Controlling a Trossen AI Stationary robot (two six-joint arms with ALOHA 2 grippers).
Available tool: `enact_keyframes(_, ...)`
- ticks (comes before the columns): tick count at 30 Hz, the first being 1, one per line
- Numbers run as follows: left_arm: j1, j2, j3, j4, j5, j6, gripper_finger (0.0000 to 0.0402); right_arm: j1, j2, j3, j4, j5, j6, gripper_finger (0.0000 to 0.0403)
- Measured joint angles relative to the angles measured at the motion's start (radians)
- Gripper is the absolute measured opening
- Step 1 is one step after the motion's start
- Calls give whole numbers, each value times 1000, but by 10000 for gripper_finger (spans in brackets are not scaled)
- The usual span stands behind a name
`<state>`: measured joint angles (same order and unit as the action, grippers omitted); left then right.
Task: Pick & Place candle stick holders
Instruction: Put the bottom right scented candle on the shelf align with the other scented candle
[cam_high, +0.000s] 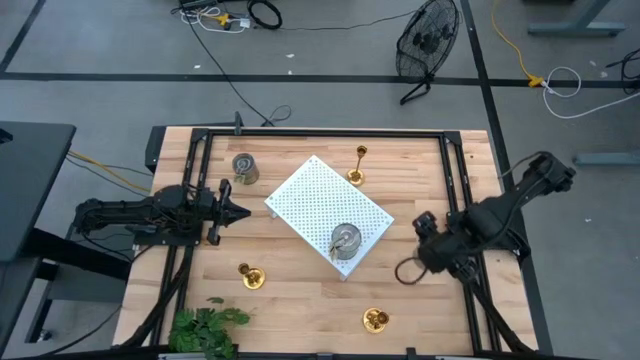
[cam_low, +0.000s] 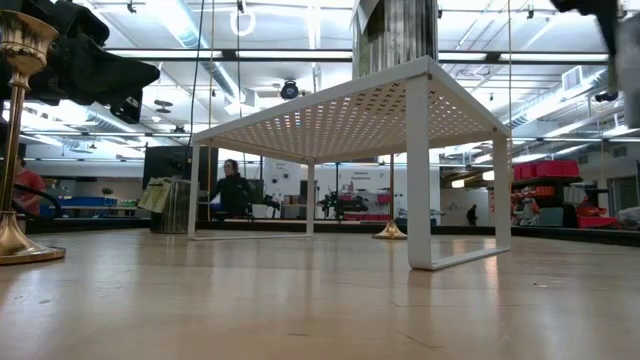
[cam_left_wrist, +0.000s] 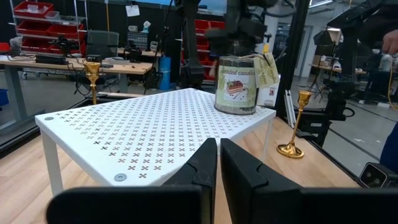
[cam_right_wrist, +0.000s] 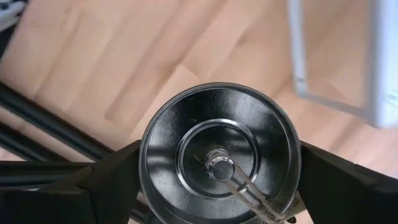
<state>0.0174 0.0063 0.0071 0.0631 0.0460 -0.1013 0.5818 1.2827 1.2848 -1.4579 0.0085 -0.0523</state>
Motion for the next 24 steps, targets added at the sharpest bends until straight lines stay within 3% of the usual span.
enact_keyframes(15,0,0,0,0,0,0,25,-321,84,264,-112,73,-112,366)
enact_keyframes(24,0,0,0,0,0,0,25,-422,213,403,-98,90,-250,367)
